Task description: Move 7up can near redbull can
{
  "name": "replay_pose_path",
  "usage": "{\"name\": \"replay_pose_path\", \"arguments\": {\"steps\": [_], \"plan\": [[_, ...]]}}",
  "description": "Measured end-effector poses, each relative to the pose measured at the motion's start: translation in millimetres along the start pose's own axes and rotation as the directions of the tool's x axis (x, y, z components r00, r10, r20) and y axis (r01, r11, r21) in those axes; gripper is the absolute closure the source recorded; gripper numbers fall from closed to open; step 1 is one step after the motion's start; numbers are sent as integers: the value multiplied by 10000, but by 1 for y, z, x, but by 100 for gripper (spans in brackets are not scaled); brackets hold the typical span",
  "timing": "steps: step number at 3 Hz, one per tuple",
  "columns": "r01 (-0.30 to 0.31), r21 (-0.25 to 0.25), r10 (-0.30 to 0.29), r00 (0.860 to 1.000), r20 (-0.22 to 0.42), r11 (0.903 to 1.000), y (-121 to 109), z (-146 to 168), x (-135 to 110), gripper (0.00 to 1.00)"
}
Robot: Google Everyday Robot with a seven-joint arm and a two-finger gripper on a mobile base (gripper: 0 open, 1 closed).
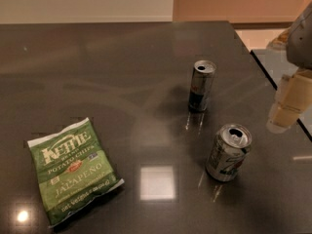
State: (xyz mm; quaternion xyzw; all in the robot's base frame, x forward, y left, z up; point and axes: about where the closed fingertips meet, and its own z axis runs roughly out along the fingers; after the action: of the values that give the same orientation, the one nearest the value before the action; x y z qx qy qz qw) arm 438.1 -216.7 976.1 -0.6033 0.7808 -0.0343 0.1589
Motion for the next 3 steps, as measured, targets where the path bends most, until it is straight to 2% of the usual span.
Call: {"name": "replay_pose_path", "arguments": {"steps": [1, 2, 3], "plan": [[0, 2, 0, 10000, 1, 10000, 0, 0, 0, 0], [64, -67, -63, 9996, 275, 10000, 2, -3, 3, 0], [175, -285, -148, 9955, 939, 9994, 13, -4, 10, 0]]}}
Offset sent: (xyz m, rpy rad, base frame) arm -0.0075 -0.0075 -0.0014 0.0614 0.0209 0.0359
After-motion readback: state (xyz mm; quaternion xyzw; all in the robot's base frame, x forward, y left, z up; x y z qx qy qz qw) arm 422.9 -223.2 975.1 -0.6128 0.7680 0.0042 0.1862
